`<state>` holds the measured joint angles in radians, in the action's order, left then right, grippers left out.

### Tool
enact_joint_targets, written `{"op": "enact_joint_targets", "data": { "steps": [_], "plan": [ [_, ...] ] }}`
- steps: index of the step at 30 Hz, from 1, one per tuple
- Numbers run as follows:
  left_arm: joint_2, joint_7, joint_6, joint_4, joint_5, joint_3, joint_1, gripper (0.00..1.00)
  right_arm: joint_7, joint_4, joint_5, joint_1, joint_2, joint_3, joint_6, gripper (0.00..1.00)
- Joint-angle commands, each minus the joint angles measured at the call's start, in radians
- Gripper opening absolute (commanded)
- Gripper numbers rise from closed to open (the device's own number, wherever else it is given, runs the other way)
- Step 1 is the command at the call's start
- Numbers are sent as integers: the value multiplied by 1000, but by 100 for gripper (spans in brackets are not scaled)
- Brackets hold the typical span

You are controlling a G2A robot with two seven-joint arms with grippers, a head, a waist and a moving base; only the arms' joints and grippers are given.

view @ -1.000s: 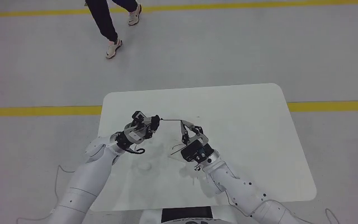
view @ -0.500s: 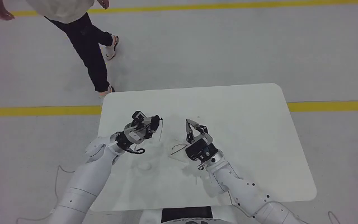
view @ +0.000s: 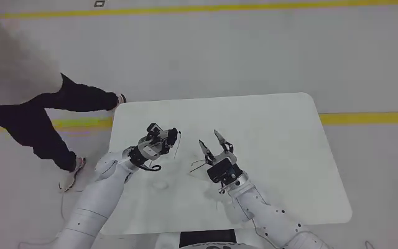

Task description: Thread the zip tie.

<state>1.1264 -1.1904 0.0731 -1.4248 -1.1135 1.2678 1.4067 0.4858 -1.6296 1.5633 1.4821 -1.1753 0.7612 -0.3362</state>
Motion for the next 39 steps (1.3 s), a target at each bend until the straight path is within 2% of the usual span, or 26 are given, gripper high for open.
{"op": "enact_joint_targets", "data": {
  "steps": [1, 5, 8, 14, 15, 16, 18, 29, 34, 36, 39],
  "plan": [
    [0, 0, 0, 0, 0, 0, 0, 0, 0, 0, 0, 0, 0, 0, 0, 100],
    [0, 0, 0, 0, 0, 0, 0, 0, -10, -10, -36, 5, -1, 19, 20, 100],
    [0, 0, 0, 0, 0, 0, 0, 0, 8, -34, -139, 26, 3, 64, 94, 100],
    [0, 0, 0, 0, 0, 0, 0, 0, 2, -87, -387, 79, 16, 156, 332, 100],
    [0, 0, 0, 0, 0, 0, 0, 0, -7, -97, -440, 87, 18, 166, 380, 100],
    [0, 0, 0, 0, 0, 0, 0, 0, -23, -109, -527, 98, 19, 179, 454, 100],
    [0, 0, 0, 0, 0, 0, 0, 0, -46, -122, -619, 108, 23, 200, 551, 100],
    [0, 0, 0, 0, 0, 0, 0, 0, -56, -125, -632, 109, 22, 210, 542, 100],
    [0, 0, 0, 0, 0, 0, 0, 0, -67, -146, -801, 134, 23, 259, 625, 100],
    [0, 0, 0, 0, 0, 0, 0, 0, -81, -157, -894, 145, 23, 277, 674, 100],
    [0, 0, 0, 0, 0, 0, 0, 0, -108, -186, -972, 150, 24, 284, 676, 100]
  ]
}}
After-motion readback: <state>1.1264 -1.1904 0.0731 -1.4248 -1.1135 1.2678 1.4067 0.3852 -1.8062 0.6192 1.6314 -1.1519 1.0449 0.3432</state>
